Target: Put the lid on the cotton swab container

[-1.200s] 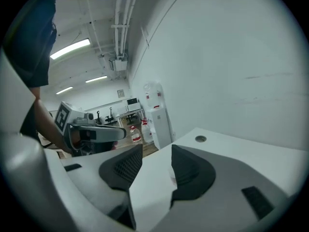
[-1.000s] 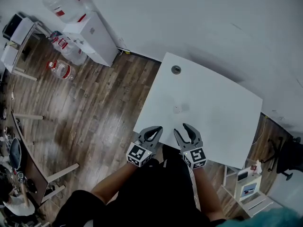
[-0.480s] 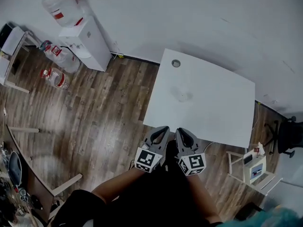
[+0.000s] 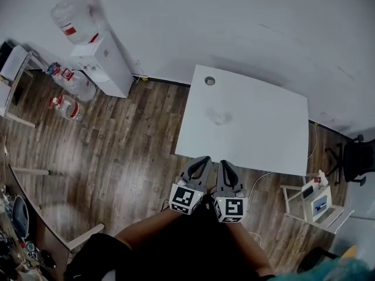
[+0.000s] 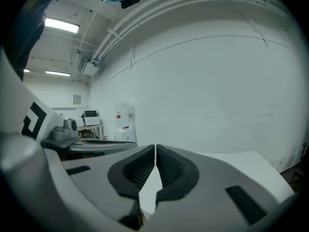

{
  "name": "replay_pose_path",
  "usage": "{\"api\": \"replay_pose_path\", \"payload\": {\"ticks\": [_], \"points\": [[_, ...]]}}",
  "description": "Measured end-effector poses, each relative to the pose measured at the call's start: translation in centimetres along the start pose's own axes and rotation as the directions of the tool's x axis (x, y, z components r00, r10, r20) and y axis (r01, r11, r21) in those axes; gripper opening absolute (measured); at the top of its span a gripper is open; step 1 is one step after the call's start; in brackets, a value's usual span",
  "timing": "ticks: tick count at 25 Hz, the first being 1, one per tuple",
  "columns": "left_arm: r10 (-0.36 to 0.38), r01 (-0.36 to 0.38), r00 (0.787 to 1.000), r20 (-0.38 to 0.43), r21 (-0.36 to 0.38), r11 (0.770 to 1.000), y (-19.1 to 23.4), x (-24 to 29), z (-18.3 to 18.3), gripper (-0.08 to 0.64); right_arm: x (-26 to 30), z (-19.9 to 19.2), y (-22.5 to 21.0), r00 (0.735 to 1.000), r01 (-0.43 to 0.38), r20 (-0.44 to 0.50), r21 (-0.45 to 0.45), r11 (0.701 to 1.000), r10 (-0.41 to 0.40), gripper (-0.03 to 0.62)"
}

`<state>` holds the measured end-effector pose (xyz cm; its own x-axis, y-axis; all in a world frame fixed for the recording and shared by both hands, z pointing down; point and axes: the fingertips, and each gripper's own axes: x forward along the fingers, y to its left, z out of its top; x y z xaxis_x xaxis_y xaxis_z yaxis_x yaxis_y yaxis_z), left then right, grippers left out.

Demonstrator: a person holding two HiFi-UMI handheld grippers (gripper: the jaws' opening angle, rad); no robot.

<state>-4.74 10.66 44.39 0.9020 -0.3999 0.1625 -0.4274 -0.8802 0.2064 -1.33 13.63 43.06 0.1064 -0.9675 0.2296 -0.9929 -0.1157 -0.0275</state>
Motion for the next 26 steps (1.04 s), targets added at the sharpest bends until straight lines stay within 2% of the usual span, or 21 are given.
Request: {"api": "replay_pose_path", "payload": {"ticks": [4, 8, 16, 26], "points": [[-0.015, 0.014, 1.0, 0.014, 0.02, 1.0, -1.3, -0.2, 0.5, 0.012, -1.4, 0.8, -1.7, 0.996, 0.079, 0.03, -0.005, 0.997, -0.079, 0.035], [-0.04, 0.039, 0.999, 0.033, 0.035, 0.999, -2.3, -0.3, 1.0, 0.012, -2.1, 0.7, -2.4, 0.994, 0.104, 0.042, 0.024, 0.994, -0.105, 0.035], [-0.072, 0.069, 0.996, 0.049, 0.06, 0.996, -3.5, -0.5, 1.2, 0.012, -3.0, 1.1, -2.0, 0.993, 0.098, 0.071, 0.016, 0.995, -0.099, 0.031], [-0.085, 0.083, 0.995, 0.058, 0.039, 0.996, -3.0, -1.9, 0.8, 0.012, -3.2, 0.6, 0.4, 0.996, 0.063, 0.057, 0.006, 0.998, -0.063, 0.031]]}}
